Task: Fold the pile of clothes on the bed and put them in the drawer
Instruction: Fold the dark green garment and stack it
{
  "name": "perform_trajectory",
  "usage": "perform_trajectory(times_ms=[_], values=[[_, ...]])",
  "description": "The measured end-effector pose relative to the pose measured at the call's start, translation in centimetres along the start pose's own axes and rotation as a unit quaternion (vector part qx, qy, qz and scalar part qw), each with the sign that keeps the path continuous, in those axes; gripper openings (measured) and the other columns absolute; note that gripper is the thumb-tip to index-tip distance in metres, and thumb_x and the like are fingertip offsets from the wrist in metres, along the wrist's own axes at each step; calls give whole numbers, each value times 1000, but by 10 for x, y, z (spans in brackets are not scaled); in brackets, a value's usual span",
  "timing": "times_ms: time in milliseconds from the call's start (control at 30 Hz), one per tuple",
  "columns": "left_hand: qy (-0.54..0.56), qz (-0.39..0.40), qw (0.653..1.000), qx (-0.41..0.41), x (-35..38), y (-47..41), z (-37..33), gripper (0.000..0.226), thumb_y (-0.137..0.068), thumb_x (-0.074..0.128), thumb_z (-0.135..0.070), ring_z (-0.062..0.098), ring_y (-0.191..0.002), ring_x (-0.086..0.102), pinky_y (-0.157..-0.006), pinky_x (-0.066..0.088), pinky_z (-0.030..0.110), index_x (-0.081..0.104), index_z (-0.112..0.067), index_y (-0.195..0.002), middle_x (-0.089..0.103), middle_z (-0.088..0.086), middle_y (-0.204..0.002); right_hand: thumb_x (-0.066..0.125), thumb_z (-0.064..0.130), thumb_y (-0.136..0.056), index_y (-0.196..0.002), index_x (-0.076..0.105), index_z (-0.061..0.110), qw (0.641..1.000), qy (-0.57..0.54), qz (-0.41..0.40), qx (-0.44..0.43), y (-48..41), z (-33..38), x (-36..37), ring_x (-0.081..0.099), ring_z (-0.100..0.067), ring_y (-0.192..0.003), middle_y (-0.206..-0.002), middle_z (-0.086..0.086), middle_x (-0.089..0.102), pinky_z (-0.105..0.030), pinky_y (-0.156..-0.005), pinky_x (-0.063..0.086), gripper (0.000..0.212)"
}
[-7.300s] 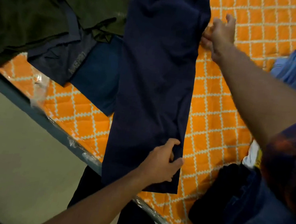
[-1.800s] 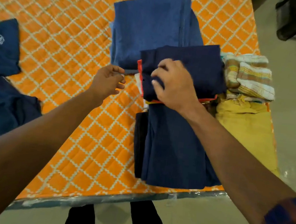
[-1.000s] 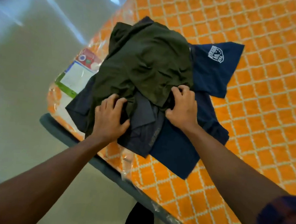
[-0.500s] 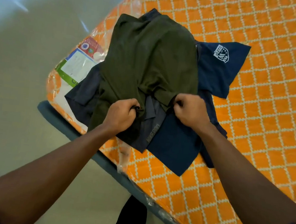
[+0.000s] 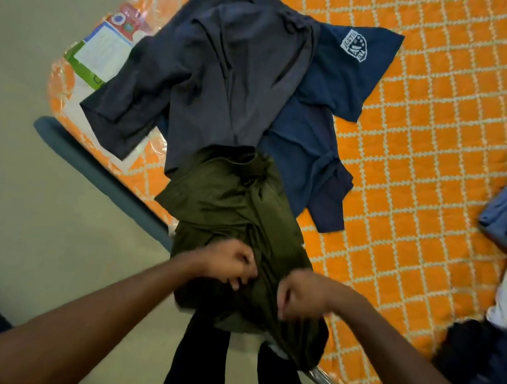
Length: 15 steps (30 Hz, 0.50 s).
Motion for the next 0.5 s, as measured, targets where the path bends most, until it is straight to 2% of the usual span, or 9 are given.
perform_trajectory(times_ms=[33, 100, 133, 200, 267, 367, 433, 500], values=[[20, -64, 998, 21, -21, 0, -5, 8, -97, 61, -17, 12, -60, 68, -50, 46, 19, 67, -12, -96, 71, 5, -84, 74, 29, -86, -88, 75, 20, 992, -11, -126, -11, 2, 2, -35, 64, -5, -67, -74, 7, 72, -28, -66, 52, 9], [52, -221, 971, 72, -73, 9, -15, 9, -92, 65, -26, 17, -59, 68, -58, 54, 30, 67, -19, -87, 69, 0, -75, 78, 37, -83, -86, 72, 26, 940, -120, -320, -24, 10, 7, -93, 65, -5, -71, -76, 7, 71, -30, -70, 51, 13], [49, -302, 947, 97, -97, 18, -19, 11, -88, 66, -32, 18, -63, 68, -64, 57, 37, 67, -22, -86, 69, -2, -73, 81, 39, -81, -91, 70, 28, 904, -192, -380, -40, 13, 13, -115, 65, -7, -71, -76, 6, 70, -31, -71, 52, 19], [20, -420, 898, 127, -130, 40, -23, 8, -87, 67, -33, 13, -67, 65, -69, 57, 39, 65, -26, -89, 66, -6, -73, 85, 41, -77, -110, 64, 30, 837, -294, -458, -54, 10, 21, -146, 64, -11, -73, -86, 6, 67, -33, -73, 53, 41], [-25, -498, 856, 136, -149, 57, -26, 12, -88, 69, -30, 9, -71, 59, -70, 54, 37, 61, -25, -96, 60, -8, -78, 86, 45, -73, -128, 56, 32, 805, -279, -520, -57, 6, 34, -173, 62, -13, -90, -105, 5, 59, -29, -81, 52, 64], [-86, -559, 815, 123, -169, 69, -22, 36, -83, 73, -36, 17, -96, 54, -83, 52, 39, 57, -23, -113, 54, -3, -105, 83, 56, -71, -138, 51, 32, 799, -187, -570, -38, -9, 57, -200, 52, -19, -116, -123, 2, 53, -36, -92, 49, 78], [-86, -569, 815, 67, -182, 68, -4, 52, -79, 75, -45, 23, -110, 49, -92, 49, 41, 55, -22, -122, 52, 3, -118, 81, 58, -72, -140, 49, 31, 827, -147, -543, -7, -27, 64, -209, 48, -22, -122, -129, 2, 54, -39, -94, 49, 80], [-79, -547, 833, 31, -186, 65, 6, 59, -77, 72, -56, 23, -111, 51, -94, 48, 44, 53, -25, -124, 54, 2, -119, 81, 52, -74, -140, 49, 34, 861, -139, -488, -9, -42, 68, -213, 53, -20, -121, -129, 4, 59, -40, -96, 49, 76]])
Point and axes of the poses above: each hand's wrist, its own y-axis away from the middle knuckle, its own x-axis out of the palm, z = x × y, the point moved 8 cm from there along -y, towards the middle knuckle
